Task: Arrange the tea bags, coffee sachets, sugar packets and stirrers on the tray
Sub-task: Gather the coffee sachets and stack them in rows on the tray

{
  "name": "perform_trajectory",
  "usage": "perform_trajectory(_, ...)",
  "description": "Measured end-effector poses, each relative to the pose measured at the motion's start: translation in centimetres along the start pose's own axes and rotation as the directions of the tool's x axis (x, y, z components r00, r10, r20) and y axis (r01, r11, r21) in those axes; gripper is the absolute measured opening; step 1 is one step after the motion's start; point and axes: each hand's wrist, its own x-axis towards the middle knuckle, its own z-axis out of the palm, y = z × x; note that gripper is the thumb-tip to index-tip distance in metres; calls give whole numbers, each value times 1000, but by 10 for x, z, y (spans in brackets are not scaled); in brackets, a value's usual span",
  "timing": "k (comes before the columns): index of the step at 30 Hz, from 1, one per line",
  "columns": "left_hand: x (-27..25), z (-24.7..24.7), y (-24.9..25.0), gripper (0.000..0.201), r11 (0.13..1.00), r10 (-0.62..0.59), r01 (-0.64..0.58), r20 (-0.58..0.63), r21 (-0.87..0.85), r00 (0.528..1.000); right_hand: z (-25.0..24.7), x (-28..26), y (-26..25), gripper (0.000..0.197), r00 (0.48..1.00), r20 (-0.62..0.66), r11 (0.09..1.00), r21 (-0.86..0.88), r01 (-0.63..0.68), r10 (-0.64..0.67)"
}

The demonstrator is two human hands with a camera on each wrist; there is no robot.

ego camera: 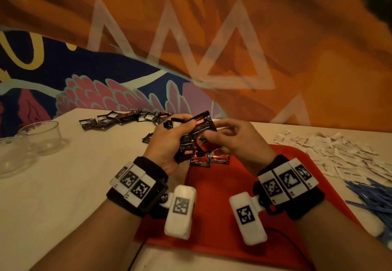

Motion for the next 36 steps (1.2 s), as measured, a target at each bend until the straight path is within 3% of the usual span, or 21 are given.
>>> perform_trajectory(3,-5,4,0,17,997,14,-18,54,79,998,1,1,4,16,995,-29,968,-234,85,-94)
perform_trajectory(6,-6,6,-1,9,985,25,-32,44,171,999,-1,3,4,15,994,-75,953,-298,57,-83)
perform_trajectory(11,-7,8,-4,19,952,56,-67,45,298,997,-5,2,7,12,984,-118,861,-505,58,-135)
perform_trajectory(14,-7,8,-4,16,927,138,-139,30,349,990,-7,3,7,18,983,-121,883,-465,67,-138)
perform_trajectory(16,-5,5,-5,11,891,215,-207,26,404,976,-8,2,3,21,993,-73,960,-270,69,-92)
perform_trajectory(19,-5,5,-6,8,880,241,-240,52,409,969,-7,2,-2,4,995,-77,997,-46,59,-63)
perform_trajectory(22,-7,8,-4,12,905,207,-219,73,365,976,-8,4,-1,5,983,-135,986,-124,111,-128)
perform_trajectory(24,-9,9,-2,16,942,144,-155,61,299,988,-7,4,0,3,985,-109,982,-148,120,-137)
perform_trajectory(28,-9,8,2,24,981,45,-45,2,188,999,-6,5,4,25,992,-39,981,-154,114,-122)
perform_trajectory(32,-6,9,-1,19,980,44,-36,-40,196,998,-7,5,3,8,981,-68,929,-339,150,-183)
perform_trajectory(36,-4,8,-1,17,979,67,-50,-80,199,995,-10,8,2,13,978,-102,923,-361,131,-179)
